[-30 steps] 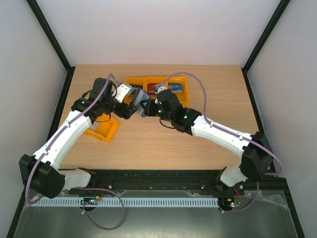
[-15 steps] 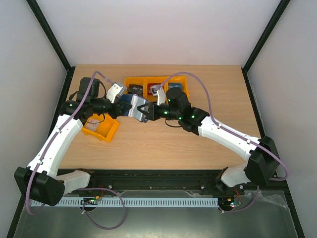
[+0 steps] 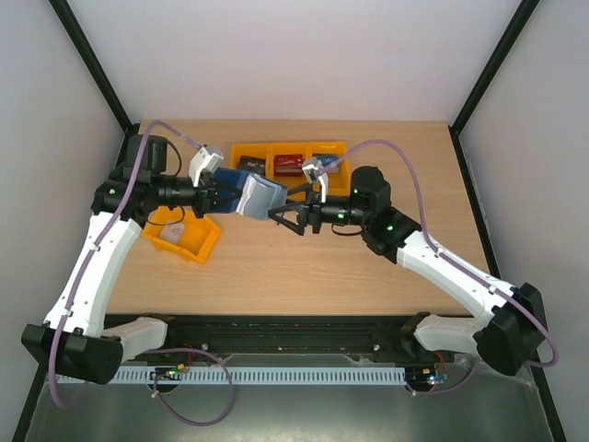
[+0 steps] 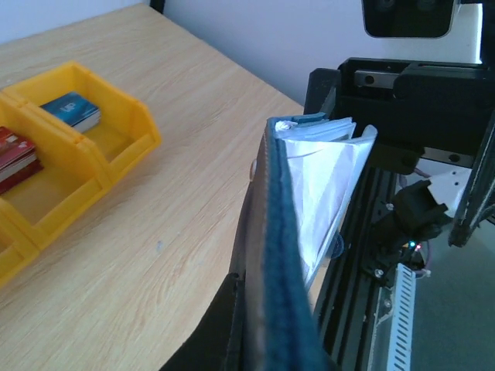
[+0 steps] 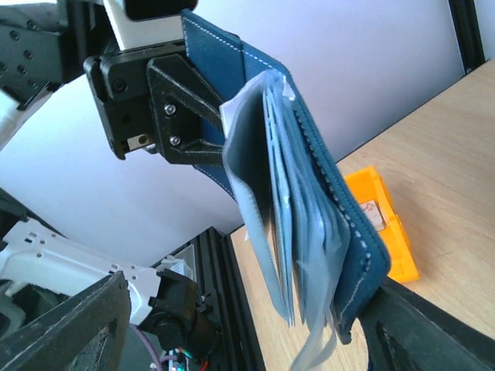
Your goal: Take the credit cards out of the card holder
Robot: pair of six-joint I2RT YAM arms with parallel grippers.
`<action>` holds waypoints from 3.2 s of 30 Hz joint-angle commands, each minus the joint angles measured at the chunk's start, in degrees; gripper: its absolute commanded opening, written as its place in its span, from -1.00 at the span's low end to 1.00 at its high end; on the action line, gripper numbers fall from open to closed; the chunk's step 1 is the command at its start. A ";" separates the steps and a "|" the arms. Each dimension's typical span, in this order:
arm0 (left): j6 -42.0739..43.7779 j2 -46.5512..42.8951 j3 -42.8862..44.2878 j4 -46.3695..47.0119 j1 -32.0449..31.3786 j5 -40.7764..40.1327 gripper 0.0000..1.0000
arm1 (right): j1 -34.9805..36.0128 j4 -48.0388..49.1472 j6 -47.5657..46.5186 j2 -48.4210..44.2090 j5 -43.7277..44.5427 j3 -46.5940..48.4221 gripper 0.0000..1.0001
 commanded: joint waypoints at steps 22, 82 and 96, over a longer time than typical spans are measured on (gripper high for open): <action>1.93 -1.81 1.10 -3.58 0.22 10.00 -0.95 | 0.25 0.42 -6.34 -0.23 3.31 1.36 0.35; 11.87 -2.03 -0.39 -6.54 4.87 7.47 0.24 | 2.66 -2.61 -2.27 2.01 6.59 6.01 -0.97; 5.32 -2.15 -2.75 -1.86 1.38 2.76 -0.84 | 2.55 7.00 0.05 3.23 -4.56 4.04 -0.97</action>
